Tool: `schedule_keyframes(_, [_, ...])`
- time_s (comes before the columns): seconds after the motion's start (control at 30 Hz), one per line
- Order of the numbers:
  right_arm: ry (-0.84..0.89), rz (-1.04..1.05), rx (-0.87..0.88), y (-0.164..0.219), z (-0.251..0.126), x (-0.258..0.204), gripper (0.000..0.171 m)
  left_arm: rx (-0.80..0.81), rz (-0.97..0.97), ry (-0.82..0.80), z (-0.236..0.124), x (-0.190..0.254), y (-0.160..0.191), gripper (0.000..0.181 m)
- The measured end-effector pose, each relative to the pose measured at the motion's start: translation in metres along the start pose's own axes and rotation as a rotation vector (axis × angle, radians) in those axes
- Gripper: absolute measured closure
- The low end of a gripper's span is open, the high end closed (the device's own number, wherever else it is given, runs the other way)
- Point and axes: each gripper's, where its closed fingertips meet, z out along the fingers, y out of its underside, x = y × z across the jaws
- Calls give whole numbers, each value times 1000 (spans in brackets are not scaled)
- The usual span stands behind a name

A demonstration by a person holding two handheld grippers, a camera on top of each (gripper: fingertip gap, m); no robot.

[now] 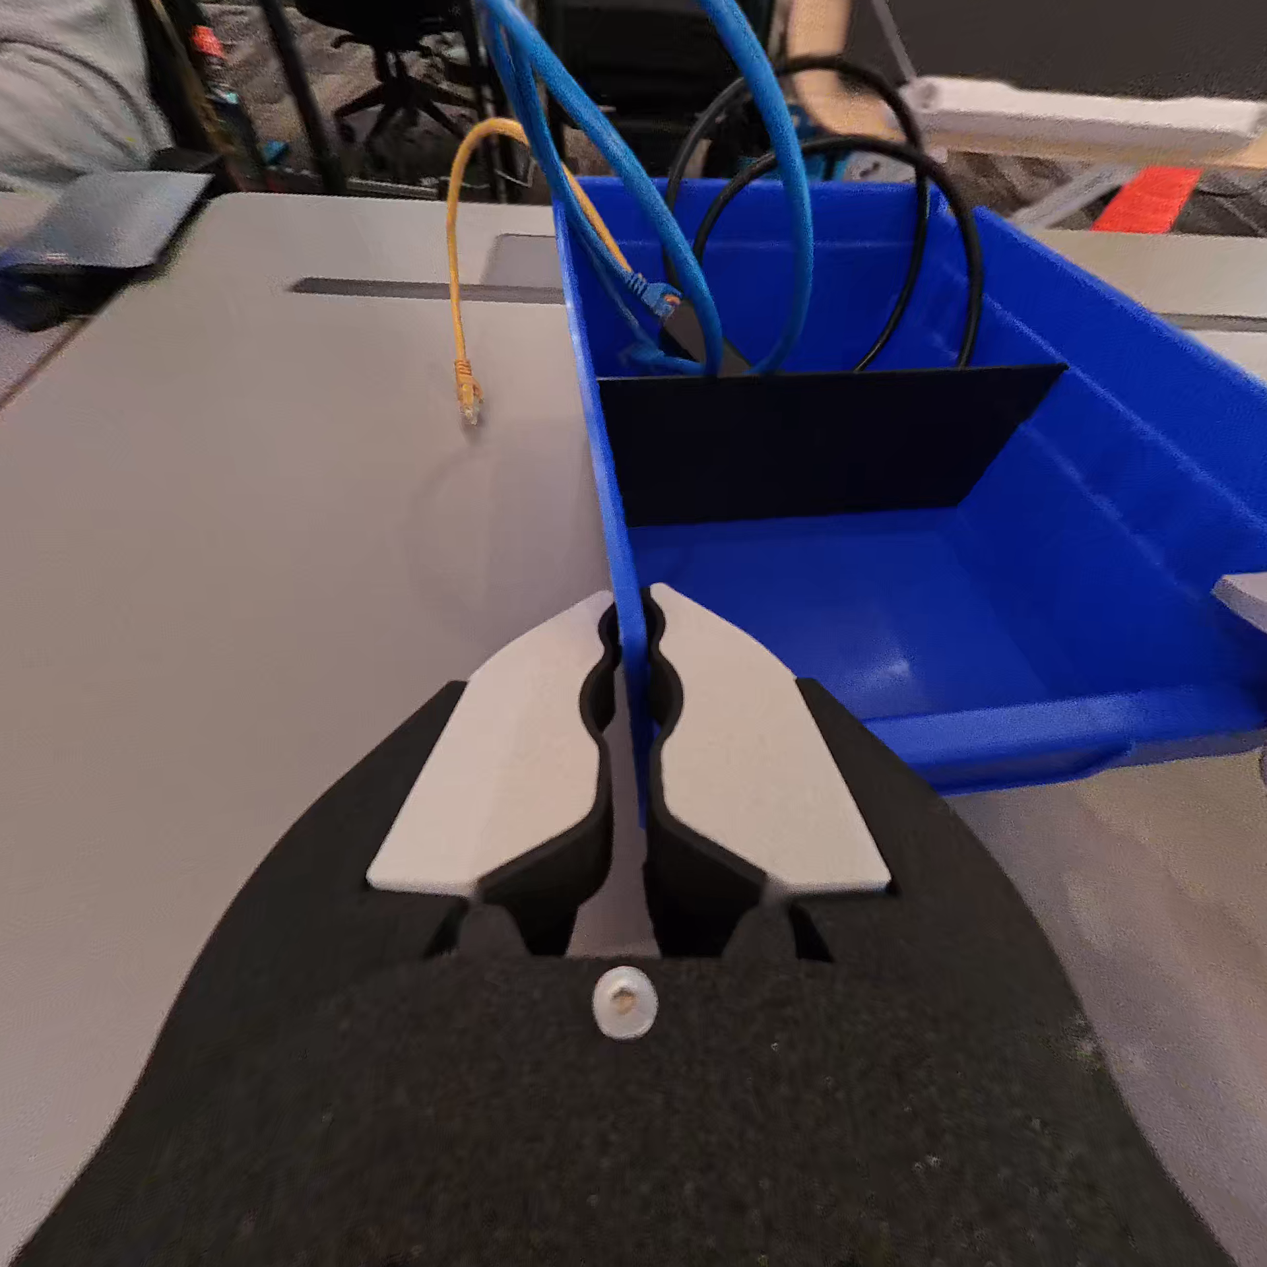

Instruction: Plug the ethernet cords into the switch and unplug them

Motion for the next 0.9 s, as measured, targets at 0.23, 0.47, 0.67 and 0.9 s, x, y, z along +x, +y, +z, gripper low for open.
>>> schedule_keyframes(0.23, [-38,-70,-23,11,29,-105,167,6,3,-20,-5,-107,5,177])
schedule_keyframes(0.47, [-133,-136,-44,31,34,-124,161,-18,65,-71,5,-128,25,175])
schedule_keyframes(0.67, [-358,-163,-55,30,-20,-105,158,83,86,-175,-19,-132,5,159])
schedule_keyframes(0.9, [-184,-391,139,41,-89,64,140,71,79,-178,-17,-132,10,159])
